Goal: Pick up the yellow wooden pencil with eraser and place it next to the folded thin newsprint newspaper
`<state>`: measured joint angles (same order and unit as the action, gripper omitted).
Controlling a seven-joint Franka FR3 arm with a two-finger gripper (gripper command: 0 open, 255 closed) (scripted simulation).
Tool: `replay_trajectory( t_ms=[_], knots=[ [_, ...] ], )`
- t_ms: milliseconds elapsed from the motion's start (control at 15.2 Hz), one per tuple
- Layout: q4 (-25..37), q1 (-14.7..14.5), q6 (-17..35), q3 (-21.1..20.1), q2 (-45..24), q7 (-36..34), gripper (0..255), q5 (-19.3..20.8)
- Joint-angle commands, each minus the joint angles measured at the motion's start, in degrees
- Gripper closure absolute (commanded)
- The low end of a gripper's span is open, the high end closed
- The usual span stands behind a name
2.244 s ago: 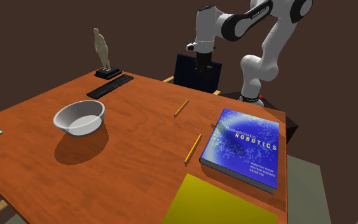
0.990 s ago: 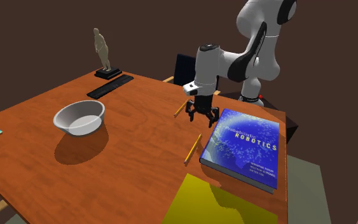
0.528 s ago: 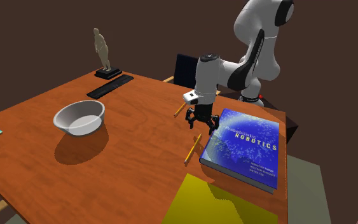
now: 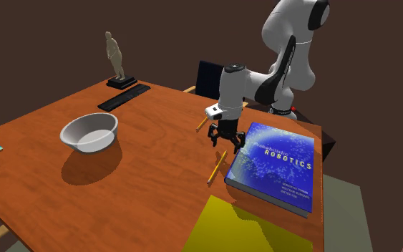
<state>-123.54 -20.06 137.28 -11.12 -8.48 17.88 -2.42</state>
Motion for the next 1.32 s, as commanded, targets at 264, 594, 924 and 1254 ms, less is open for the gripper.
replay_trajectory(
  t_ms=[264,594,924,1254],
  knots=[
    [-0.5,-0.1,-0.3,-0.2,0.1,0.3,255,-0.2],
    [-0.5,-0.1,-0.1,-0.2,-0.1,0.2,255,-0.1],
    [0.7,-0.1,-3.0,-0.2,1.6,0.2,255,-0.4],
    [2.3,0.0,-6.6,-0.3,3.7,0.3,255,-0.8]
  ],
)
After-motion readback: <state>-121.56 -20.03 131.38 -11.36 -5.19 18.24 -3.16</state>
